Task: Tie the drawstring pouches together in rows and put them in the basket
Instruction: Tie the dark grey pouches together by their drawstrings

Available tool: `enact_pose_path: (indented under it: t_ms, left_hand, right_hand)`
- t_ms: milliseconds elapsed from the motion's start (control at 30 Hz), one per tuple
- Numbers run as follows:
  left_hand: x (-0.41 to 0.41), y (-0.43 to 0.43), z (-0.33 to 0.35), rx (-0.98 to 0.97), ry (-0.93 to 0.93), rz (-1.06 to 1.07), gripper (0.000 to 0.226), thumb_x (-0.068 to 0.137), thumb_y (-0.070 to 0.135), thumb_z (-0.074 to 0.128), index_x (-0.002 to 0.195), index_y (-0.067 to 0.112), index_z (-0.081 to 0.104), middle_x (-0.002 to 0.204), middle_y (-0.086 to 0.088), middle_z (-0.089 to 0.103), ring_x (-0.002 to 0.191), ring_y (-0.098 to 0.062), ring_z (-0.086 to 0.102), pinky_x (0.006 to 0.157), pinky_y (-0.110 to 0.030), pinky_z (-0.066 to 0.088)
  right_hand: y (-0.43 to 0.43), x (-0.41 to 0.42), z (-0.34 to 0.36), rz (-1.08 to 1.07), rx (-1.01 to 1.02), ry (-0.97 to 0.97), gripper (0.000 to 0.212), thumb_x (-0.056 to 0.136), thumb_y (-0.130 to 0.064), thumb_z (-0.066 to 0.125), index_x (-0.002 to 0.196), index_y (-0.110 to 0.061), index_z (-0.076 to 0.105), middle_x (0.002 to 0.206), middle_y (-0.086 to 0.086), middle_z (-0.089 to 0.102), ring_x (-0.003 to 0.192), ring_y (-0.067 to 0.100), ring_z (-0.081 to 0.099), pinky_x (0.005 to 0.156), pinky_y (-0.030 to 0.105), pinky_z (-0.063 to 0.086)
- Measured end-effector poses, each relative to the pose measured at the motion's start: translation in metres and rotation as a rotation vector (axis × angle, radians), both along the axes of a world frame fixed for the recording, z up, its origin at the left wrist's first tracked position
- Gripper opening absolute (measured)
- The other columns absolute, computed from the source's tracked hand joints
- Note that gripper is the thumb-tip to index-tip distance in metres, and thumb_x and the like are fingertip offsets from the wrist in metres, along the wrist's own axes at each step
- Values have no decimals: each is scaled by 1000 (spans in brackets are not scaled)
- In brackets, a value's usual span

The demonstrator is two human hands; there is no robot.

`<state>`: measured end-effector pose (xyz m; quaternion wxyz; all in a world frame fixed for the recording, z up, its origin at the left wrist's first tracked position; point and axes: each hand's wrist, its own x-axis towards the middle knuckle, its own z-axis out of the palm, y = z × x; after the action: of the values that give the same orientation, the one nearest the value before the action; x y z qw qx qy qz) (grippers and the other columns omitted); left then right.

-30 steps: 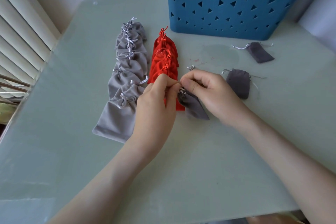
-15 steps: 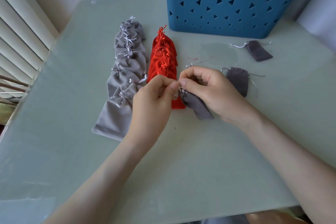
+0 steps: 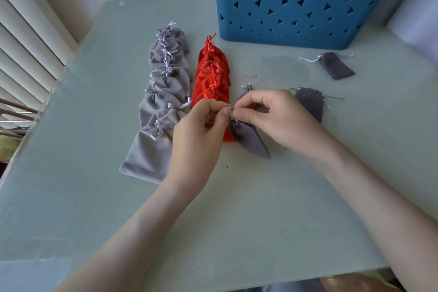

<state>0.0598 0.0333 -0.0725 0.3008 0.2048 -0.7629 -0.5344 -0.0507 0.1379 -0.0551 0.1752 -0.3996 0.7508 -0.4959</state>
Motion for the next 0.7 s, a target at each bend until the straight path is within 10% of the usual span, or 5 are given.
enact_pose_path:
  t_ms: [267, 467, 700]
  left_hand:
    - [2, 4, 2, -234, 24, 33, 11, 92, 24, 55, 85, 26, 63, 77, 15, 63, 65, -1, 54, 62, -16, 43]
    - [2, 1, 3, -254, 98, -2, 13, 92, 31, 51, 89, 32, 63, 82, 14, 67, 77, -15, 64, 69, -45, 54]
    - [3, -5, 2, -590, 207, -35, 13, 90, 9, 59, 97, 9, 70, 89, 0, 68, 81, -12, 57, 77, -15, 44]
  right_hand:
    - [2, -3, 4, 74, 6, -26, 14, 91, -13, 62, 82, -21, 68, 77, -12, 65, 75, 0, 56, 76, 18, 44]
    - [4, -5, 5, 183, -33, -257, 17, 95, -9, 54, 87, -16, 66, 81, -6, 64, 82, 3, 55, 78, 17, 42]
    - [9, -2, 6, 281, -132, -621, 16, 86, -17, 49, 86, -9, 62, 68, -11, 68, 66, -5, 60, 62, 8, 45]
